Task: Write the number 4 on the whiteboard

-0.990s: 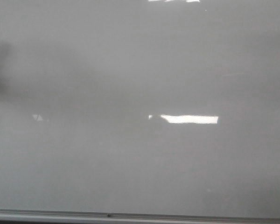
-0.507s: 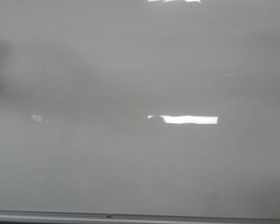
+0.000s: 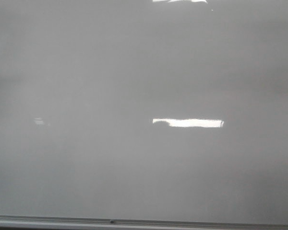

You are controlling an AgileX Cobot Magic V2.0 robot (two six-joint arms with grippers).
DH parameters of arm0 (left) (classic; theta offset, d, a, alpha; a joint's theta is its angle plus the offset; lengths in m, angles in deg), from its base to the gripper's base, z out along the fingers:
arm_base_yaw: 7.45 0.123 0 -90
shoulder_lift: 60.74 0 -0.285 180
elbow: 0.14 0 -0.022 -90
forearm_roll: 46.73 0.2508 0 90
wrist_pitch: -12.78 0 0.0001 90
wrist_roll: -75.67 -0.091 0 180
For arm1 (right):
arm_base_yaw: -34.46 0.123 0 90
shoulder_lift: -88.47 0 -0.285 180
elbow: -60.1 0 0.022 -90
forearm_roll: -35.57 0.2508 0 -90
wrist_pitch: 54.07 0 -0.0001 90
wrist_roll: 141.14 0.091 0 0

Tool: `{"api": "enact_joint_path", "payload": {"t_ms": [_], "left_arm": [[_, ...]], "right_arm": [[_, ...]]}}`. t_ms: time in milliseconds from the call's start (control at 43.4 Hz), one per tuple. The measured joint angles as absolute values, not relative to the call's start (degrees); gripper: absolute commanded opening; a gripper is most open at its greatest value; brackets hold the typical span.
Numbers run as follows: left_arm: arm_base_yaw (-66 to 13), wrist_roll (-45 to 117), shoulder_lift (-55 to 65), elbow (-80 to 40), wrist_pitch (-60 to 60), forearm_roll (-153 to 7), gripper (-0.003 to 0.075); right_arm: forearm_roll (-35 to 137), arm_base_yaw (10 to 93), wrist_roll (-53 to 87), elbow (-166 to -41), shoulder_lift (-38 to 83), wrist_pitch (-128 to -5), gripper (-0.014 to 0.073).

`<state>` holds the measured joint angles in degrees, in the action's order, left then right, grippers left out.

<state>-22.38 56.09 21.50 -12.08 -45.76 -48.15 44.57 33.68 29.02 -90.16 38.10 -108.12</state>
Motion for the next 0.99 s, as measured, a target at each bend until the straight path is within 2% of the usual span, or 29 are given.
{"api": "enact_joint_path", "payload": {"t_ms": [138,322,507,852,990], "left_arm": [[-29.6,45.3,21.5,-8.1,-53.7,-55.9,-0.0020],[-38.8,40.2,22.0,-6.4,-54.4,-57.3,-0.0020],[-46.3,37.5,24.5,-6.3,-54.2,-57.4,-0.0020],[-53.8,37.4,28.1,-6.2,-53.1,-57.4,-0.0020],[-54.2,37.3,28.1,-6.1,-53.0,-57.4,-0.0020]], "right_arm": [[51.4,36.0,18.6,-93.3,33.0,-111.1,0.0643],[57.1,41.4,6.4,-98.6,26.8,-114.7,0.0643],[58.7,50.2,-3.5,-103.5,21.4,-116.3,0.0643],[59.1,68.7,-8.6,-111.3,11.3,-116.2,0.0640],[59.2,72.6,-9.0,-113.8,7.5,-115.6,0.0578]]}}
